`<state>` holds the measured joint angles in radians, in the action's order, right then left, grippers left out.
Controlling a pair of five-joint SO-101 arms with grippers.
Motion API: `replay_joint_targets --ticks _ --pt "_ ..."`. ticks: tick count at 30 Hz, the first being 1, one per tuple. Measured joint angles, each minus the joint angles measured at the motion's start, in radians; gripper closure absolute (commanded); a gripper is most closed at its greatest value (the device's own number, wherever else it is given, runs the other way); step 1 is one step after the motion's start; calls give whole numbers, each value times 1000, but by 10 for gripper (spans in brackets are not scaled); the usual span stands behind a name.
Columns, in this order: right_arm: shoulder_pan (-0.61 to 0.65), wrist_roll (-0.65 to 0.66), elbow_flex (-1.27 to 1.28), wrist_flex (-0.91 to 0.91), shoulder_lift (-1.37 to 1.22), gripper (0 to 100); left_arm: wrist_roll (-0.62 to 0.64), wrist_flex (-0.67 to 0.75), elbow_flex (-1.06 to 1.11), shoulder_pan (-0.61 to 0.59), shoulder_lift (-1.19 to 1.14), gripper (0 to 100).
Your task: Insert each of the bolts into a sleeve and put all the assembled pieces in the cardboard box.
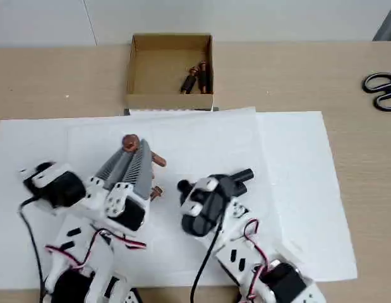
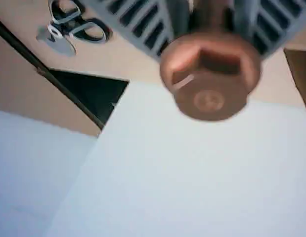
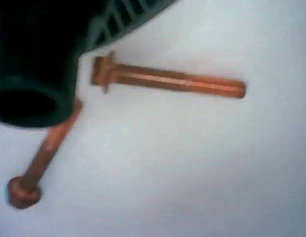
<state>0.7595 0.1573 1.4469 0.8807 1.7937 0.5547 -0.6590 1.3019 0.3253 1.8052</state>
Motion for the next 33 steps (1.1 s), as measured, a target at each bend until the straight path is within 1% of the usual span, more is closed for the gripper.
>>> replay_joint_targets --ticks 3,10,14,19,26,33 --pt "25 0 12 0 0 997 5 6 2 20 0 994" --pt "21 0 21 0 0 997 5 6 3 77 0 994" --pt "-21 0 21 0 0 997 5 5 3 92 0 994" --pt "-35 0 21 0 0 997 -31 -61 3 146 0 994" --pt "-35 0 21 0 0 997 -61 -64 3 161 0 994" --pt "-35 0 12 0 0 997 -61 -64 25 161 0 994"
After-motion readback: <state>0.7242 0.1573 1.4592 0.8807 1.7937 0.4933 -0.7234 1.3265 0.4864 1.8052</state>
